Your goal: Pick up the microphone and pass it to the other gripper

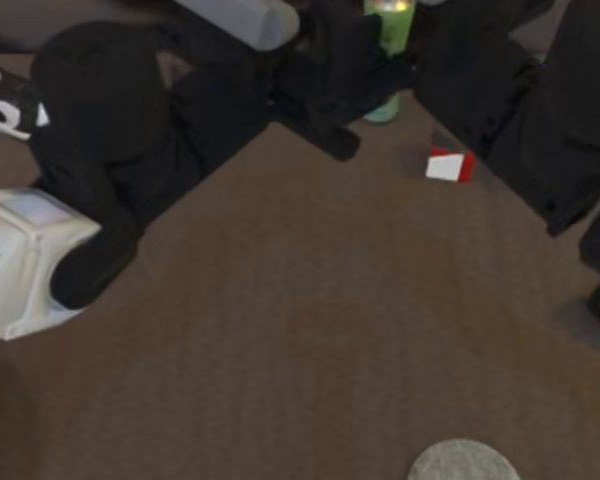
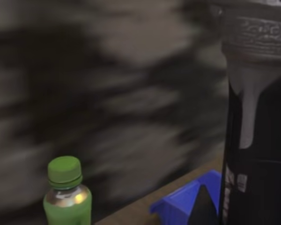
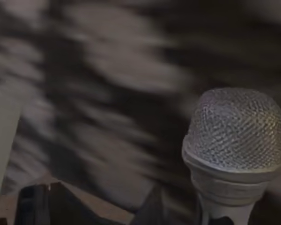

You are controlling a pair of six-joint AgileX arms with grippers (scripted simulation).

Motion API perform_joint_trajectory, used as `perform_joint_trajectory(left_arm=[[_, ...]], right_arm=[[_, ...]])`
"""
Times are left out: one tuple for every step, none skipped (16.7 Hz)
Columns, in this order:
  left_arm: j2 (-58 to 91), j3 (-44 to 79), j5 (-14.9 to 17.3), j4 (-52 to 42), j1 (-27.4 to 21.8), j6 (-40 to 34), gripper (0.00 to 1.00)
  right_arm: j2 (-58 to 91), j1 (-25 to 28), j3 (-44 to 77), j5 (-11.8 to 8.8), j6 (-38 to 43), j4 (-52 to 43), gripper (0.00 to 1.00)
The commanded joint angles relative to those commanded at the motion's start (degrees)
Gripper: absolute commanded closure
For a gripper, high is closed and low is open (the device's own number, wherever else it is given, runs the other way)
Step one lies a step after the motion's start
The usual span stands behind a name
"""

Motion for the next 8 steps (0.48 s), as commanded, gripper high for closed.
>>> perform_joint_trajectory(left_arm=[[0.0,0.0,0.0,0.0,0.0,0.0,1.0],[0.0,0.0,0.0,0.0,0.0,0.0,1.0],[0.0,0.0,0.0,0.0,0.0,0.0,1.0],[0.0,0.0,0.0,0.0,0.0,0.0,1.0],[0.0,0.0,0.0,0.0,0.0,0.0,1.0],[0.0,0.0,0.0,0.0,0.0,0.0,1.0],[0.0,0.0,0.0,0.0,0.0,0.0,1.0],[0.0,0.0,0.0,0.0,0.0,0.0,1.0]], right_arm=[[2.5,-0.3,2.0,-0.3,0.0,0.4,0.0],[4.7,-0.6,3.9,-0.5,0.0,0.8,0.0],[6.7,-0.9,5.5,-0.8,0.0,1.2,0.0],[8.2,-1.2,6.7,-1.0,0.0,1.4,0.0],[9.1,-1.3,7.6,-1.2,0.0,1.6,0.0],[9.4,-1.4,7.9,-1.2,0.0,1.6,0.0],[9.4,-1.4,7.9,-1.2,0.0,1.6,0.0],[9.4,-1.4,7.9,-1.2,0.0,1.6,0.0]])
